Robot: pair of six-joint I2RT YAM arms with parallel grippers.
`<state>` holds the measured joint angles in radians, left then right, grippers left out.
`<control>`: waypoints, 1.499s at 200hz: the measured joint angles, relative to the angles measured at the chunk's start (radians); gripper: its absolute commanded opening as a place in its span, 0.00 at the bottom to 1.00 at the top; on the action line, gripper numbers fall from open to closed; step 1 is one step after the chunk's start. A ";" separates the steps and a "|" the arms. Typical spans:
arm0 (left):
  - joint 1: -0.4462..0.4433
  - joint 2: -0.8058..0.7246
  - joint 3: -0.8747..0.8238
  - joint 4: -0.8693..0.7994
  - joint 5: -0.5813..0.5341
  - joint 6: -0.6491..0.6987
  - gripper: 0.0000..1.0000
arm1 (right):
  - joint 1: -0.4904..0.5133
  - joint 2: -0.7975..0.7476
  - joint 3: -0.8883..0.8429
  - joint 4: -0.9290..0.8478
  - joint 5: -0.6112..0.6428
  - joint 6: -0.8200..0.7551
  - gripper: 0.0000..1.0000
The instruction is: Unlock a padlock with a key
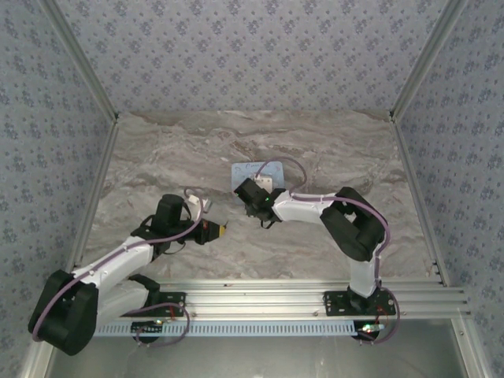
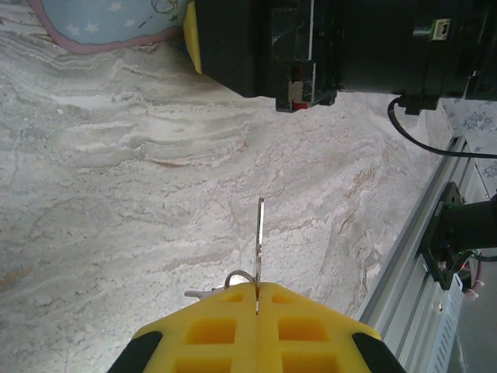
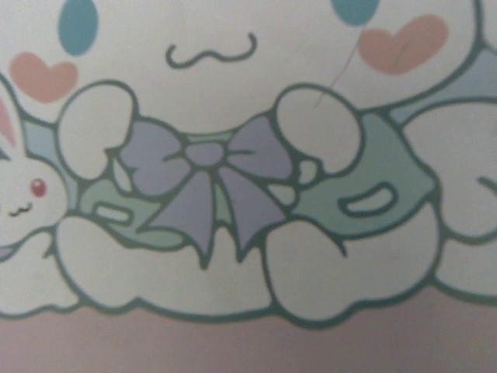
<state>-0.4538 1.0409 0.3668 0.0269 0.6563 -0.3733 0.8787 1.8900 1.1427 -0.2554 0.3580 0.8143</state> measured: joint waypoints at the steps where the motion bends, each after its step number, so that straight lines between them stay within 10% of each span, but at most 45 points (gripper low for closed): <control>1: 0.000 0.002 0.000 0.000 0.000 0.001 0.00 | 0.000 0.000 0.000 0.000 0.000 0.000 0.19; 101: -0.006 0.127 -0.037 0.182 0.029 0.034 0.00 | -0.055 -0.082 0.010 -0.072 -0.251 -0.039 0.00; 300: -0.092 0.373 0.071 0.517 0.027 0.078 0.00 | -0.261 -0.221 -0.003 -0.108 -0.810 -0.108 0.00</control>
<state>-0.5461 1.4143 0.4374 0.5434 0.6838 -0.2951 0.6174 1.6688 1.1393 -0.3634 -0.4522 0.7059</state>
